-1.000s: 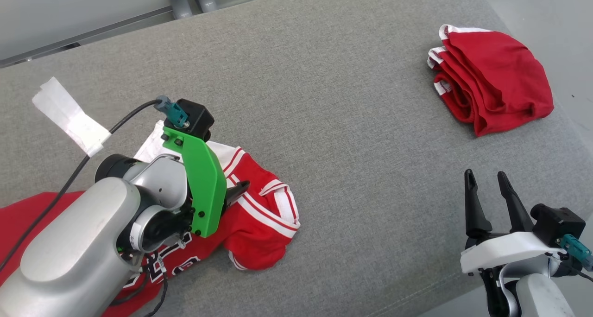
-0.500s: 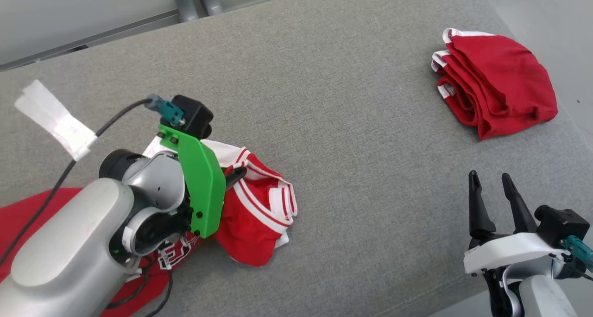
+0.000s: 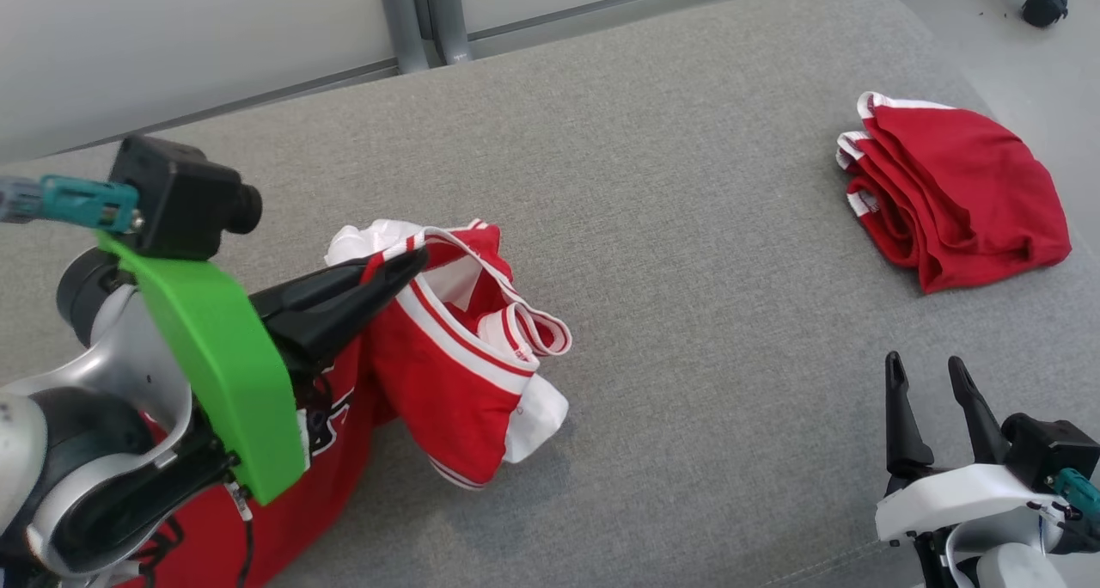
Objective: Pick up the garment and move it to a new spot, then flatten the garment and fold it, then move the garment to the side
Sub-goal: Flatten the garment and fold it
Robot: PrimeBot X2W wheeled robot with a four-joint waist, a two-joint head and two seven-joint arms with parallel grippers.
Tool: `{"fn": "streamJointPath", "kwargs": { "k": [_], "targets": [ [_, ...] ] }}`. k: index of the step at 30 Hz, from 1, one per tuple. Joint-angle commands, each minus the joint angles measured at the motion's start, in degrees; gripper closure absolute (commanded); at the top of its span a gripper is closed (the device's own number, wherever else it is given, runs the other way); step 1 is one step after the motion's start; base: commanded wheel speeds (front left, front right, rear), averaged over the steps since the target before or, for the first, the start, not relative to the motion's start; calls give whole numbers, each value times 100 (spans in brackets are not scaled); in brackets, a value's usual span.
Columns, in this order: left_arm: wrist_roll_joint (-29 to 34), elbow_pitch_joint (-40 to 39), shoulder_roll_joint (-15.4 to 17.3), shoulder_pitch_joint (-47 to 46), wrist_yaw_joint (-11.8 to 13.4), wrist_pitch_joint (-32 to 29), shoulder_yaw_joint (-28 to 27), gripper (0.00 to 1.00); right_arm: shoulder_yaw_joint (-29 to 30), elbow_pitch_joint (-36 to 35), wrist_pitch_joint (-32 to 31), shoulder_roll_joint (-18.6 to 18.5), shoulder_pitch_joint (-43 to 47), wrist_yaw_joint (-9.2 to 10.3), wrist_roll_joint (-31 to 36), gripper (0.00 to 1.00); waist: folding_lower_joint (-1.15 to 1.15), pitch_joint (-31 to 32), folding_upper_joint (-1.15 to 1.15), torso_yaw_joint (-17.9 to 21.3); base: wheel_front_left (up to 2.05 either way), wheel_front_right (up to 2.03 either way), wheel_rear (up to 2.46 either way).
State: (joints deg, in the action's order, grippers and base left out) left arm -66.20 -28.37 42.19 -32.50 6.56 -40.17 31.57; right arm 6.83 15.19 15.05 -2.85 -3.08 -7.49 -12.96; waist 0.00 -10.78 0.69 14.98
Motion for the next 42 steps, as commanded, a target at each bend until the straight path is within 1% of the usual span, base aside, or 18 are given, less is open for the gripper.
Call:
{"fn": "streamJointPath", "kwargs": {
  "k": [1, 3, 5, 6, 7, 8, 10, 11, 13, 18, 21, 24, 26, 29, 34, 37, 38, 42],
  "targets": [
    [-148, -170, 70, 117, 47, 72, -137, 100, 16, 4, 17, -12, 81, 0, 61, 0, 0, 148, -69, -147, 0, 0, 0],
    [-374, -499, 180, 230, 72, 137, -374, 100, 1, 9, 17, -12, 98, 0, 104, 0, 0, 195, -69, -193, 0, 0, 0],
    [-678, -698, 231, 386, 182, 251, -698, 100, 13, 19, 17, -13, 104, 0, 123, 0, 0, 228, -69, -217, 0, 0, 0],
    [-978, -719, 157, 514, 238, 319, -854, 100, 38, 17, 17, -14, 117, 0, 122, 0, 0, 242, -69, -246, 0, 0, 0],
    [-1115, -668, 188, 574, 286, 385, -1069, 100, 31, 7, 17, -14, 124, 0, 120, 0, 0, 239, -69, -268, 0, 0, 0],
    [-1152, -582, 332, 622, 310, 434, -1267, 100, -19, 17, 17, -8, 122, 0, 137, 0, 0, 230, -69, -272, 0, 0, 0],
    [-1301, -405, 387, 814, 287, 517, -1466, 100, -77, 26, 17, -9, 104, 0, 157, 0, 0, 208, -69, -266, 0, 0, 0],
    [-1334, -336, 512, 940, 186, 557, -1586, 100, -98, 23, 17, -23, 84, 0, 114, 0, 0, 178, -69, -251, 0, 0, 0],
    [-1394, -349, 522, 1034, 108, 627, -1684, 100, -116, 26, 17, -14, 78, 0, 79, 0, 0, 155, -69, -226, 0, 0, 0],
    [-1454, -436, 624, 1065, -76, 564, -1700, 100, -90, 17, 17, -15, 45, 0, 73, 0, 0, 58, -69, -158, 0, 0, 0],
    [-1371, -393, 672, 846, -234, 319, -1466, 100, -97, 11, 17, -13, -47, 0, 60, 0, 0, -31, -69, -85, 0, 0, 0],
    [-1288, -384, 614, 600, -346, 82, -1205, 100, -140, 23, 17, -15, -105, 0, 9, 0, 0, -93, -69, 98, 0, 0, 0],
    [-1303, -473, 616, 506, -377, -48, -1110, 100, -167, 33, 17, -15, -127, 0, -31, 0, 0, -121, -69, 271, 0, 0, 0],
    [-1515, -814, 765, 614, -405, -227, -1101, 100, -123, 49, 17, -15, -45, 0, -71, 0, 0, -155, -69, 502, 0, 0, 0],
    [-1920, -1197, 888, 808, -275, -316, -1277, 100, 20, 63, 17, -11, 112, 0, -77, 0, 0, -205, -69, 625, 0, 0, 0],
    [-1909, -1046, 813, 754, -161, -374, -1177, 100, 33, 68, 17, -7, 105, 0, -111, 0, 0, -271, -69, 660, 0, 0, 0],
    [-1843, -896, 702, 686, -127, -382, -1069, 100, 28, 79, 17, -8, 78, 0, -125, 0, 0, -295, -69, 664, 0, 0, 0],
    [-1323, 79, -20, 244, 127, -287, -415, 100, -109, 88, 17, -9, -87, 0, -232, 0, 0, -403, -69, 675, 0, 0, 0]
  ]
}}
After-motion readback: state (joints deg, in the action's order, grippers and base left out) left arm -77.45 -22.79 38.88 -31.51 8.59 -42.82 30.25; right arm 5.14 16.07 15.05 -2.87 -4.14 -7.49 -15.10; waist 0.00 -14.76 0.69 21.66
